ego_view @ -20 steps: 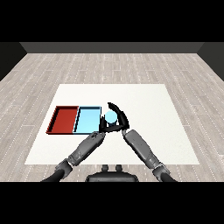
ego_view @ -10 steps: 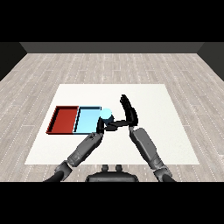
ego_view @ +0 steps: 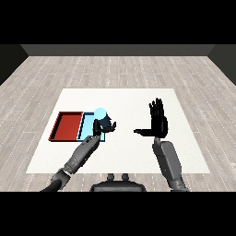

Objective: Pick the blue can and put it in the blue box

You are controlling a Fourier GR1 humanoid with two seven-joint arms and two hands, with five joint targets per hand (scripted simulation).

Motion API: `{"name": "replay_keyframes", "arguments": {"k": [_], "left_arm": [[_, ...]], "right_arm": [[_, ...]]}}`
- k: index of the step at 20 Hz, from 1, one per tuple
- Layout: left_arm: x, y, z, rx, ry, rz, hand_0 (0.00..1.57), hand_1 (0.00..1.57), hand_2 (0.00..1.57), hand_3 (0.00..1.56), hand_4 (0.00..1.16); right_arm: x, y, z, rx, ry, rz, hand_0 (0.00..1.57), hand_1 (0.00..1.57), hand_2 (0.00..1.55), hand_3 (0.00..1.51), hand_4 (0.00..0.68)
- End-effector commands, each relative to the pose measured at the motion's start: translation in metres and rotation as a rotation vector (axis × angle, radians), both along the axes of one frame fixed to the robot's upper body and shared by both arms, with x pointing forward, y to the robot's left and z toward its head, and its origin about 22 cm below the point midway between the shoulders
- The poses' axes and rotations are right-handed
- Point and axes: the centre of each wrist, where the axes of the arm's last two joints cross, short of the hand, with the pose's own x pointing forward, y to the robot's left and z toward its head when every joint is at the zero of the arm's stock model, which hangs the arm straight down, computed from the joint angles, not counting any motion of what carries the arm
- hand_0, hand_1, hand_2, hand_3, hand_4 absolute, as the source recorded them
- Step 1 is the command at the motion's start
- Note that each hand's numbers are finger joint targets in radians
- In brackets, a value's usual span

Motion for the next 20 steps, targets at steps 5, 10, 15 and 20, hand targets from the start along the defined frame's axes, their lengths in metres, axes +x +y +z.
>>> {"name": "replay_keyframes", "arguments": {"k": [5,10,15,20], "left_arm": [[0.033,0.06,0.015,0.09,0.069,0.127,1.57,1.57,1.57,1.48,1.13],[0.059,0.096,0.01,0.158,0.168,0.181,1.57,1.57,1.57,1.51,1.1],[0.063,0.106,-0.012,0.239,0.365,0.254,1.57,1.57,1.57,1.49,1.05],[0.049,0.121,-0.039,0.276,0.505,0.331,1.57,1.57,1.51,1.35,0.99]], "right_arm": [[-0.009,-0.039,0.003,0.035,0.007,-0.084,0.0,0.0,0.0,0.0,0.0],[-0.003,-0.058,-0.005,0.03,0.008,-0.131,0.0,0.0,0.0,0.0,0.0],[0.012,-0.048,-0.011,0.019,0.035,-0.132,0.0,0.0,0.0,0.0,0.0],[0.002,-0.055,-0.035,0.015,0.073,-0.14,0.0,0.0,0.0,0.0,0.0]]}}
